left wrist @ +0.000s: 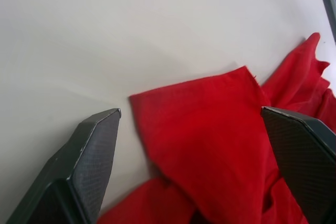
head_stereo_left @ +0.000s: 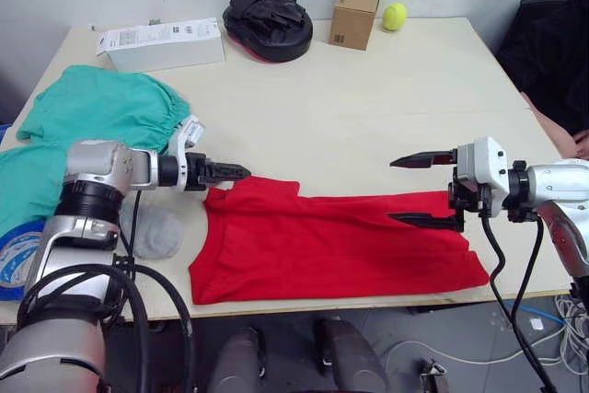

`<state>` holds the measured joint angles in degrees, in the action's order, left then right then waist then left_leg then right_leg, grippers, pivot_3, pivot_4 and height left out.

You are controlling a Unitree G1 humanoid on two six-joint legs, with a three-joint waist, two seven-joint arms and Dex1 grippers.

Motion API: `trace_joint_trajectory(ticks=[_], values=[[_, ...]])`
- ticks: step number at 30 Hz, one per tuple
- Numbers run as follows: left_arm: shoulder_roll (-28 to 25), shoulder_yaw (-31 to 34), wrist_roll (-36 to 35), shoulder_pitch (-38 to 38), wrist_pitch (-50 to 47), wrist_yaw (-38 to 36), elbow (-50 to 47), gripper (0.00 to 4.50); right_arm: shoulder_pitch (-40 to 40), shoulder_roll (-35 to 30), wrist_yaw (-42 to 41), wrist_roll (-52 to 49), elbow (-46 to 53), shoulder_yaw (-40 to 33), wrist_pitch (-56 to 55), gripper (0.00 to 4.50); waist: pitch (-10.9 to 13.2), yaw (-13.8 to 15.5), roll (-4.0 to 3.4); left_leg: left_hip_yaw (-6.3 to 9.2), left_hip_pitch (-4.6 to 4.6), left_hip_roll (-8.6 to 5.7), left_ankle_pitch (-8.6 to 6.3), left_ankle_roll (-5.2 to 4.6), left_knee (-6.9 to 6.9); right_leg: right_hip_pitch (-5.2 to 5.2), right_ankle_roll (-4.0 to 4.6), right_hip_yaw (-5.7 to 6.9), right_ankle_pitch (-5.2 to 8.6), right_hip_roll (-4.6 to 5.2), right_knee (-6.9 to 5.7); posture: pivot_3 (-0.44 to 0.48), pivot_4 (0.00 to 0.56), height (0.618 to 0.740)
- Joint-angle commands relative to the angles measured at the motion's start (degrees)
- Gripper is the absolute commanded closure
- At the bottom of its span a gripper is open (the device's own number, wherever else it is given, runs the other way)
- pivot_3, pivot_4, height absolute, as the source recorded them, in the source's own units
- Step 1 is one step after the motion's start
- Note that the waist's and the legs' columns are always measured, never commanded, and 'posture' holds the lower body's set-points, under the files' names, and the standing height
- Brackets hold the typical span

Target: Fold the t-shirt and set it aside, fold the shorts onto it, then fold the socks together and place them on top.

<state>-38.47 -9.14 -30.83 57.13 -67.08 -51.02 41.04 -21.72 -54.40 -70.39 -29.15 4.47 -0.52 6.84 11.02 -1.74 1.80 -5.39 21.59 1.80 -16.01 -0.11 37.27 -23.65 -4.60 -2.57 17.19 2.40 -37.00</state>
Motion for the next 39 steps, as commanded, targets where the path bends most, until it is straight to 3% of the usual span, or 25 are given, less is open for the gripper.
trace_joint_trajectory(ticks=[1, 4, 7, 19, 25, 29, 34, 39], values=[[0.2, -3.4, 3.3, 1.0, -1.0, -5.1, 0.9, 0.01, 0.5, 0.5, 0.5, 0.3, 1.9, -2.7, 0.0, 0.00, 0.0, 0.0, 0.00, 0.00, 0.00, 0.00, 0.00, 0.00, -0.01, 0.00, 0.00, 0.00, 0.00, 0.01, 0.01, 0.000, 0.150, 0.740], [1.8, -2.6, 6.0, 1.6, 0.9, -4.0, 3.4, 0.01, 1.0, 0.8, 0.7, 0.7, 2.0, -3.0, -0.1, 0.00, 0.0, 0.1, 0.00, 0.01, 0.00, 0.00, 0.00, 0.01, -0.01, 0.00, 0.00, -0.02, 0.00, 0.03, 0.00, 0.000, 0.150, 0.740], [3.8, -0.5, 7.4, 2.7, 2.2, -3.0, 7.0, 0.61, 1.1, 1.0, 0.9, 0.9, 2.2, -3.1, -0.1, 0.00, 0.0, 0.2, 0.00, 0.04, -0.03, -0.02, -0.01, -0.01, 0.03, 0.06, 0.00, -0.04, 0.00, 0.08, 0.00, 0.000, 0.150, 0.740], [7.2, 3.2, 10.9, 4.2, 3.7, -4.6, 11.9, 4.44, 2.8, 1.4, 1.8, 1.4, 3.1, -3.5, -0.5, 0.00, 0.0, 0.2, 0.03, 0.15, 0.05, -0.06, -0.04, -0.07, 0.02, 0.08, -0.05, -0.04, -0.03, 0.17, 0.07, 0.000, 0.150, 0.740], [6.6, 5.5, 11.5, 4.0, 5.3, -4.9, 11.6, 4.48, 3.2, 1.4, 1.9, 1.7, 3.3, -3.7, -0.3, 0.00, 0.0, 0.1, 0.04, 0.14, 0.05, -0.05, -0.04, -0.07, 0.02, 0.06, -0.05, -0.03, -0.03, 0.14, 0.05, 0.000, 0.150, 0.740], [5.4, 8.3, 11.1, 2.3, 12.9, -5.7, 6.4, 4.48, 3.6, 1.3, 1.1, 2.8, 3.3, -3.3, -1.3, 0.00, 0.0, 0.1, 0.07, 0.14, 0.07, -0.03, -0.04, -0.05, 0.01, 0.04, -0.05, -0.03, -0.03, 0.15, 0.06, 0.000, 0.150, 0.740], [1.7, 9.6, 7.0, -6.6, 18.9, -14.0, -16.3, 4.48, 4.1, 1.2, -0.5, 3.9, 3.0, -3.0, -2.3, 0.00, 0.0, -0.2, 0.07, 0.10, 0.07, 0.02, -0.04, 0.10, -0.09, 0.00, -0.05, -0.17, -0.03, 0.15, 0.08, 0.000, 0.150, 0.740], [-3.4, 7.5, 8.3, -20.0, 27.8, -17.7, -36.7, 4.48, 4.0, 1.5, -1.7, 4.8, 2.1, -2.7, -3.0, 0.00, 0.0, -0.1, 0.07, 0.11, 0.04, 0.06, -0.09, 0.10, -0.09, 0.02, -0.02, -0.34, -0.01, 0.14, 0.09, 0.000, 0.150, 0.740]])
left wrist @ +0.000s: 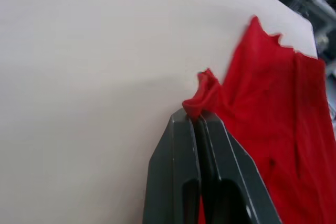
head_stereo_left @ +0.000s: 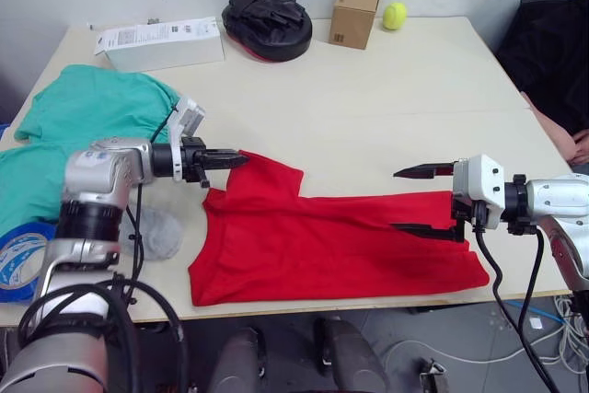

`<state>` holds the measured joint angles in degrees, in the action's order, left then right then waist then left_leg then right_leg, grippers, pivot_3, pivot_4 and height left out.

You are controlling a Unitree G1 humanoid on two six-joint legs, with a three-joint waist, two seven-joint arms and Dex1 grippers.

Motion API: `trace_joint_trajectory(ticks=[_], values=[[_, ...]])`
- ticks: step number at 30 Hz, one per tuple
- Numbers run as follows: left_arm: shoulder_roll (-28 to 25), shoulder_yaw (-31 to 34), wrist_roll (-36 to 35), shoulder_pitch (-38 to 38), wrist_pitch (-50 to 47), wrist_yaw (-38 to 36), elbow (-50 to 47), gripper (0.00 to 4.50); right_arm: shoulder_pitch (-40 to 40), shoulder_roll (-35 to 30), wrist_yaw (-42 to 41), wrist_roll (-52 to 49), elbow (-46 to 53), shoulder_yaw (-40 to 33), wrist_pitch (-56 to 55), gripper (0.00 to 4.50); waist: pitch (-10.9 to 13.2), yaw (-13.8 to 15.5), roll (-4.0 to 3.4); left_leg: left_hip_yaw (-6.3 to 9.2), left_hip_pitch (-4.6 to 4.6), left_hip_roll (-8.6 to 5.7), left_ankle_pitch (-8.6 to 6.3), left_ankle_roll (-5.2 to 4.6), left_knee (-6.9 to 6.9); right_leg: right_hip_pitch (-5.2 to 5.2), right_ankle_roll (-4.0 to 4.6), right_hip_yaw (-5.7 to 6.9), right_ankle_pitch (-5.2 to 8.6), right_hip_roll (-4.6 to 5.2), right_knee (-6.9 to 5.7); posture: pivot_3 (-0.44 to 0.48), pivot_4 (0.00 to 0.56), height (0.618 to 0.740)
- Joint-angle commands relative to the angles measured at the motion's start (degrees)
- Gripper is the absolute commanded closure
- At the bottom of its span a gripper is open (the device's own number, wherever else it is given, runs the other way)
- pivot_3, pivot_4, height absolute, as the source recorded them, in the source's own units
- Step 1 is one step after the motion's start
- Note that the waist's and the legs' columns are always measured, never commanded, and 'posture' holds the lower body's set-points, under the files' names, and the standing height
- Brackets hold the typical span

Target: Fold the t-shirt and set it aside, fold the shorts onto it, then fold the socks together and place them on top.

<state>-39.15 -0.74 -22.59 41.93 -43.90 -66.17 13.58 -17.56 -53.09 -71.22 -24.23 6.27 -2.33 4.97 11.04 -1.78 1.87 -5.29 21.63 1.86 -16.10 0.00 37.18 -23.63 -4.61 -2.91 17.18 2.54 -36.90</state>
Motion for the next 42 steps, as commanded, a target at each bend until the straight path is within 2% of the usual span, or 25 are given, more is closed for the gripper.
trace_joint_trajectory(ticks=[1, 4, 11, 18, 23, 35, 38, 41, 42], values=[[-3.8, -1.6, 1.2, -8.1, 8.0, -3.3, -12.5, 4.48, -0.3, 0.3, -1.2, 0.3, 0.1, -0.7, -1.5, 0.00, 0.0, -0.1, 0.00, -0.03, -0.04, 0.00, -0.01, -0.02, -0.01, 0.02, 0.01, -0.05, 0.00, 0.00, -0.01, 0.000, 0.150, 0.740], [-5.4, -2.1, 3.1, -15.2, 15.3, -3.7, -17.9, 4.48, -0.7, 0.7, -1.6, 0.8, -0.5, -0.3, -1.9, 0.00, 0.0, -0.1, 0.00, -0.05, -0.12, -0.01, -0.02, -0.07, -0.04, 0.08, 0.04, -0.10, 0.02, 0.01, 0.01, 0.000, 0.150, 0.740], [-9.7, -1.9, 5.9, -25.3, 26.2, -6.4, -22.2, 4.48, -2.1, 1.5, -2.8, 1.7, -2.0, 0.0, -2.2, 0.00, 0.0, 0.0, 0.01, -0.01, -0.11, -0.03, -0.01, -0.15, -0.06, 0.09, 0.09, -0.09, 0.04, 0.10, 0.04, 0.000, 0.150, 0.740], [-12.8, -2.0, 7.5, -29.2, 31.4, -7.6, -21.8, 4.48, -2.0, 1.3, -5.5, 2.2, -3.0, 0.4, -3.3, 0.00, 0.0, 0.0, 0.00, -0.01, -0.10, 0.02, -0.07, -0.19, -0.15, 0.06, 0.18, -0.08, 0.09, 0.13, 0.12, 0.000, 0.150, 0.740], [-12.5, -2.3, 7.5, -29.6, 31.3, -7.1, -22.0, 4.48, -1.7, 1.0, -7.2, 1.2, -2.3, 0.2, -2.1, 0.00, 0.0, 0.0, 0.00, -0.01, -0.10, 0.02, -0.08, -0.21, -0.15, 0.06, 0.18, -0.08, 0.09, 0.14, 0.13, 0.000, 0.150, 0.740], [-16.8, 1.3, 4.6, -36.2, 27.8, -8.0, -26.0, 4.48, -2.1, 0.8, -6.9, 2.3, -4.3, -0.7, -2.3, 0.00, 0.0, -0.7, 0.00, 0.01, -0.10, 0.08, -0.12, -0.17, -0.22, 0.05, 0.27, -0.04, 0.14, 0.14, 0.17, 0.000, 0.150, 0.740], [-17.5, 3.4, 2.8, -36.7, 25.3, -7.0, -26.7, 3.82, -2.2, 0.6, -6.4, 1.6, -4.3, -1.4, -1.0, 0.00, 0.0, -0.7, -0.01, 0.02, -0.11, 0.10, -0.12, -0.16, -0.24, 0.04, 0.29, -0.04, 0.16, 0.16, 0.19, 0.000, 0.150, 0.740], [-17.1, 4.1, 0.8, -35.9, 21.0, -6.0, -27.8, 2.89, -2.3, 0.8, -6.3, 1.5, -3.6, -1.0, -0.3, 0.00, 0.0, -0.7, -0.01, 0.02, -0.11, 0.11, -0.13, -0.15, -0.25, 0.04, 0.31, -0.03, 0.16, 0.16, 0.19, 0.000, 0.150, 0.740], [-17.1, 4.0, 0.3, -35.7, 20.1, -6.0, -28.1, 2.89, -2.3, 1.0, -6.4, 1.6, -3.4, -0.7, -0.4, 0.00, 0.0, -0.7, -0.01, 0.02, -0.11, 0.11, -0.13, -0.14, -0.25, 0.04, 0.31, -0.03, 0.16, 0.16, 0.20, 0.000, 0.150, 0.740]])
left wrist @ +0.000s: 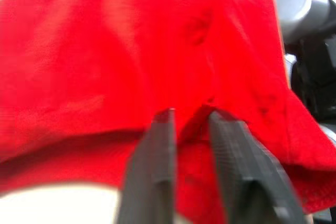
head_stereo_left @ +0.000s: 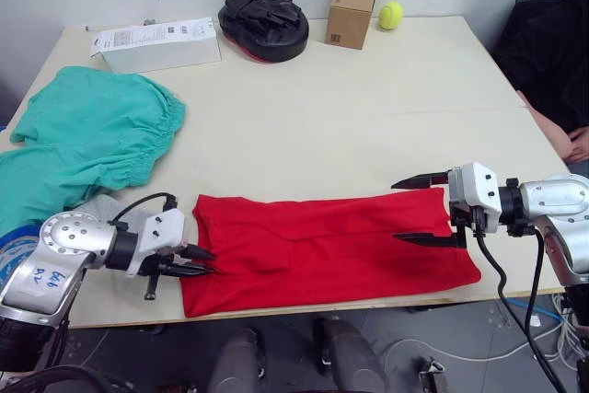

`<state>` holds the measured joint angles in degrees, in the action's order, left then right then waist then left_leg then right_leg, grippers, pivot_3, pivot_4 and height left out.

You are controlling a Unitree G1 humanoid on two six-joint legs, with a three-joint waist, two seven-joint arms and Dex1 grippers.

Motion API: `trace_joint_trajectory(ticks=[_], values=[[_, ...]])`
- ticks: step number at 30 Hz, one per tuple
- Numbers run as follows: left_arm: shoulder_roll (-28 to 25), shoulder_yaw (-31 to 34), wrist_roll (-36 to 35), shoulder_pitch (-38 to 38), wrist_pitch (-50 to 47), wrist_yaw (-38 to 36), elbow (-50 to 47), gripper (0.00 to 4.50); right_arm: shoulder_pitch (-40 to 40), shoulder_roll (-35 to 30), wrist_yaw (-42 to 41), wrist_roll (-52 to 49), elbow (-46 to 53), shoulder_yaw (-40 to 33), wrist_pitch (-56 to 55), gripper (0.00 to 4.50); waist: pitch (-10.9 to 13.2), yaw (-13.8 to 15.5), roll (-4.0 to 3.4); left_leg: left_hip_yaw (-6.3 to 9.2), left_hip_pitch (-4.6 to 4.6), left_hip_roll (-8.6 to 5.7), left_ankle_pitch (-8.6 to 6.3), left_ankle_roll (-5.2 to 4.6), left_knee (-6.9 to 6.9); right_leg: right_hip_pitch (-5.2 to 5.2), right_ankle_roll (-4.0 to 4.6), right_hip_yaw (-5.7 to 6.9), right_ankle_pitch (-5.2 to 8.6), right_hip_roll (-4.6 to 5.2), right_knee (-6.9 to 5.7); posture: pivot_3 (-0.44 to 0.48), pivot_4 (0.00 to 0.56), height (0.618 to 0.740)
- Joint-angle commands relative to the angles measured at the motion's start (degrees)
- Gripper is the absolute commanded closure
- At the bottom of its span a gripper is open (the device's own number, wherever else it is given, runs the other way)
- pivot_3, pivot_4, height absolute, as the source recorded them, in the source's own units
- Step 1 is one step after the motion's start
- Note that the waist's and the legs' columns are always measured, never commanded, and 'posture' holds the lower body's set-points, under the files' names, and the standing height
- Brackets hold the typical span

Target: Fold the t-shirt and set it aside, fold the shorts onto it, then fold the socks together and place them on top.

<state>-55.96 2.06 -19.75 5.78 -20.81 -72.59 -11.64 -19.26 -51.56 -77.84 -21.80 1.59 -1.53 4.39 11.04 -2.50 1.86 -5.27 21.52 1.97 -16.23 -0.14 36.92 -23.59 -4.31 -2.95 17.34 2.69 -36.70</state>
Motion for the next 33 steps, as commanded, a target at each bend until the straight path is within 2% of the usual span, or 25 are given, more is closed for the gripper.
trace_joint_trajectory(ticks=[1, 3, 6, 10, 13, 14, 16, 17, 22, 28, 30, 33], values=[[-0.1, 1.1, -2.9, 0.5, -3.5, 0.5, -3.2, 2.89, -0.7, -0.3, 0.3, -0.7, 1.5, -1.3, 0.2, 0.00, 0.0, 0.0, 0.00, 0.00, 0.00, 0.00, 0.00, 0.00, 0.00, 0.00, 0.00, 0.00, 0.00, 0.00, 0.02, 0.000, 0.150, 0.740], [-0.2, 1.2, -3.3, 0.4, -4.5, 1.0, -3.9, 2.89, -0.9, -0.1, 0.5, -0.6, 1.8, -1.0, 0.3, 0.00, 0.0, 0.0, 0.00, 0.00, 0.00, 0.00, -0.01, 0.01, -0.03, 0.00, 0.00, 0.00, 0.00, 0.00, 0.07, 0.000, 0.150, 0.740], [-0.5, 2.6, -5.5, 0.7, -7.1, 1.3, -4.6, 2.35, -1.7, 0.2, 0.6, -0.6, 1.8, -0.7, 0.7, 0.00, 0.0, -0.2, 0.00, 0.00, 0.00, 0.00, -0.02, 0.02, -0.07, 0.00, 0.00, 0.01, 0.00, 0.00, 0.09, 0.000, 0.150, 0.740], [-2.4, 5.5, -8.3, 1.2, -9.4, 0.2, -5.0, 1.04, -2.3, 0.4, 0.6, -0.5, 1.6, -0.3, 1.1, 0.00, 0.0, -0.5, 0.00, 0.01, 0.01, 0.00, -0.02, 0.02, -0.10, 0.00, 0.00, 0.03, 0.00, 0.00, 0.15, 0.000, 0.150, 0.740], [-2.3, 6.7, -11.4, 4.5, -13.6, 1.6, -5.5, 0.13, -3.0, 1.0, 0.3, -0.7, 2.0, 0.6, 1.8, 0.00, 0.0, -0.5, 0.00, 0.01, 0.01, 0.00, -0.02, 0.02, -0.13, 0.00, 0.00, 0.04, 0.00, 0.00, 0.16, 0.000, 0.150, 0.740], [-1.6, 6.3, -12.2, 6.4, -14.8, 2.3, -5.9, 0.06, -3.5, 1.5, 0.4, -0.7, 2.1, 1.3, 2.3, 0.00, 0.0, -0.5, 0.00, 0.01, 0.01, 0.00, -0.02, 0.02, -0.13, 0.01, 0.00, 0.05, 0.00, 0.00, 0.17, 0.000, 0.150, 0.740], [0.3, 4.4, -11.8, 10.0, -15.4, 4.3, -6.2, 0.00, -4.8, 2.6, 0.3, -0.9, 2.0, 2.6, 3.6, 0.37, 0.0, -0.5, 0.00, 0.01, 0.02, 0.00, -0.01, 0.01, -0.08, 0.02, -0.03, 0.05, -0.02, -0.01, 0.16, 0.000, 0.150, 0.740], [1.8, 2.8, -11.3, 12.0, -15.8, 5.8, -5.9, 0.33, -5.5, 3.2, 0.2, -0.5, 1.8, 3.4, 3.9, 0.61, 0.0, -0.5, 0.00, 0.01, 0.02, -0.02, -0.01, 0.01, -0.06, 0.03, -0.04, 0.05, -0.02, -0.02, 0.14, 0.000, 0.150, 0.740], [9.1, -6.4, -2.9, 18.2, -11.1, 10.5, -0.7, 1.83, -9.7, 7.4, 1.1, 4.0, -2.8, 8.5, 2.4, 2.34, 0.0, -0.6, 0.00, -0.03, 0.05, -0.10, -0.01, -0.03, 0.05, 0.05, -0.17, 0.03, -0.09, -0.10, 0.14, 0.000, 0.150, 0.740], [13.0, -14.5, 7.0, 19.8, -2.2, 12.3, 7.4, 3.87, -13.1, 11.4, 1.9, 9.1, -8.0, 13.1, 0.6, 4.50, 0.0, -0.6, 0.01, -0.09, 0.07, -0.05, -0.03, -0.04, 0.09, -0.02, -0.19, -0.02, -0.11, -0.23, 0.10, 0.000, 0.150, 0.740], [13.8, -15.6, 9.1, 20.0, -0.7, 12.8, 9.2, 4.46, -14.0, 12.4, 2.4, 11.0, -10.8, 14.0, -0.8, 4.50, 0.0, -0.6, 0.01, -0.08, 0.11, -0.05, -0.03, -0.04, 0.14, -0.03, -0.19, -0.01, -0.11, -0.21, 0.09, 0.000, 0.150, 0.740], [14.4, -16.4, 9.8, 19.5, -1.8, 12.4, 9.9, 4.46, -15.3, 13.4, 3.8, 13.9, -15.8, 15.1, -2.6, 4.50, 0.0, -0.6, 0.01, -0.08, 0.12, -0.08, -0.04, -0.07, 0.20, -0.01, -0.21, -0.02, -0.12, -0.16, 0.08, 0.000, 0.150, 0.740]])
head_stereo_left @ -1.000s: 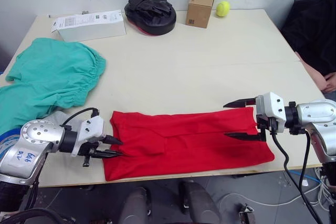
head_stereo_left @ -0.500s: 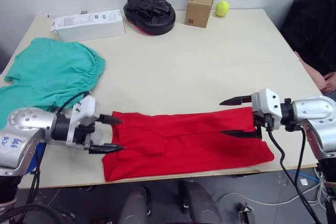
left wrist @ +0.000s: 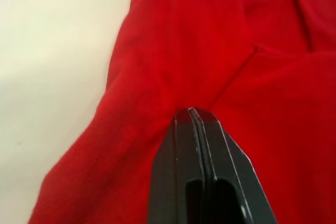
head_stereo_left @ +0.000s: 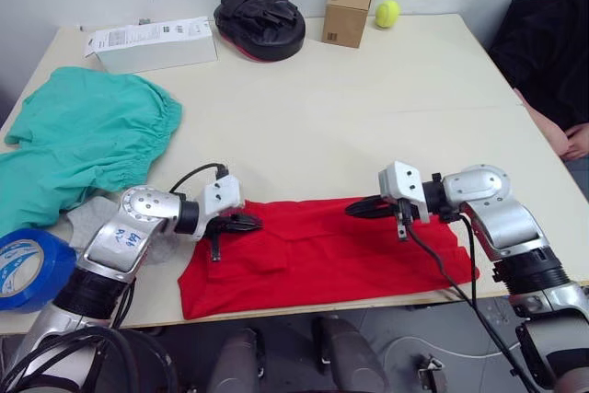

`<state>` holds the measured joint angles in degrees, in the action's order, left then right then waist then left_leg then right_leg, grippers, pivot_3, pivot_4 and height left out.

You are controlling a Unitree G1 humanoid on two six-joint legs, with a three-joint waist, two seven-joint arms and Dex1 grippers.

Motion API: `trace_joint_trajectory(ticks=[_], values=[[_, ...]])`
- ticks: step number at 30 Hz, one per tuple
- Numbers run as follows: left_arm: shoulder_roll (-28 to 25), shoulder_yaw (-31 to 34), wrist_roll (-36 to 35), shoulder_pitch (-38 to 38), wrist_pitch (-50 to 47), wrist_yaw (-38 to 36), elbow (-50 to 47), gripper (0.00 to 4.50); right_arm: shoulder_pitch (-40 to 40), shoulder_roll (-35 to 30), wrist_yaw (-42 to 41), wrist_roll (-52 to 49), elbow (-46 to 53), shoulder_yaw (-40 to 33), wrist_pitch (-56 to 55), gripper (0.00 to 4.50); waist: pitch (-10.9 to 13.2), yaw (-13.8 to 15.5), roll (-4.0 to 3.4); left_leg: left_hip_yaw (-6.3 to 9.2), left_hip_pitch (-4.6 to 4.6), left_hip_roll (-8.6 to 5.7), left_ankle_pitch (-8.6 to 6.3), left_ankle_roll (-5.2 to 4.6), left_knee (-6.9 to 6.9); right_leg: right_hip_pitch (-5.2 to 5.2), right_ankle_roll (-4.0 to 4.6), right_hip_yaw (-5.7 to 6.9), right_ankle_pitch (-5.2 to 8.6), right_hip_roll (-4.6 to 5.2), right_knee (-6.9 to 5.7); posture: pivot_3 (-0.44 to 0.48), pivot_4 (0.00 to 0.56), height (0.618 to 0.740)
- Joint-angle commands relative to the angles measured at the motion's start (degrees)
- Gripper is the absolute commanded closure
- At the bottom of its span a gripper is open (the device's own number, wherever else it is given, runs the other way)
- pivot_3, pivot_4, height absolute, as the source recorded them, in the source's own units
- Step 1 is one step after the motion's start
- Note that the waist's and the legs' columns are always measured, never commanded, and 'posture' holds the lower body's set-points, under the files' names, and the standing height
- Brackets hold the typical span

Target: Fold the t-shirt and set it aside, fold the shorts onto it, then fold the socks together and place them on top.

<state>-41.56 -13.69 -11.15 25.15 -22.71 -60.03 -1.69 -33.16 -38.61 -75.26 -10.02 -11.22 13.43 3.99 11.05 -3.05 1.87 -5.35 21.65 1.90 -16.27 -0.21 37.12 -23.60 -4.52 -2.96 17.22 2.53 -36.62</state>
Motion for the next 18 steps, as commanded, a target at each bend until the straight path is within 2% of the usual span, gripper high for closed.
trace_joint_trajectory(ticks=[1, 8, 18], values=[[0.2, -0.6, 1.2, -0.3, 0.1, -0.2, 0.0, 4.46, -1.4, 0.2, 1.2, 3.5, -4.9, 0.7, -3.1, 4.50, 0.0, 0.0, 0.00, -0.01, 0.00, -0.02, 0.00, -0.01, 0.00, 0.00, -0.01, 0.00, 0.00, 0.02, -0.01, 0.000, 0.150, 0.740], [0.5, -0.7, 2.1, -1.8, 0.9, 0.1, 0.4, 4.46, 0.2, -4.4, 0.6, 8.6, -13.3, 1.5, -7.0, 4.50, 0.0, 0.1, 0.01, 0.01, -0.17, -0.02, 0.01, -0.01, 0.00, 0.15, -0.01, 0.00, 0.00, 0.04, -0.10, 0.000, 0.150, 0.740], [0.3, 0.6, 1.8, -3.5, 1.3, 0.6, -0.7, 4.46, 2.9, -16.9, -2.4, 8.1, -21.8, -3.4, -11.9, 4.50, -0.1, 0.6, 0.08, 0.17, -0.58, -0.04, -0.05, -0.09, -0.08, 0.76, 0.04, 0.10, 0.02, 0.28, 0.26, 0.000, 0.150, 0.740]])
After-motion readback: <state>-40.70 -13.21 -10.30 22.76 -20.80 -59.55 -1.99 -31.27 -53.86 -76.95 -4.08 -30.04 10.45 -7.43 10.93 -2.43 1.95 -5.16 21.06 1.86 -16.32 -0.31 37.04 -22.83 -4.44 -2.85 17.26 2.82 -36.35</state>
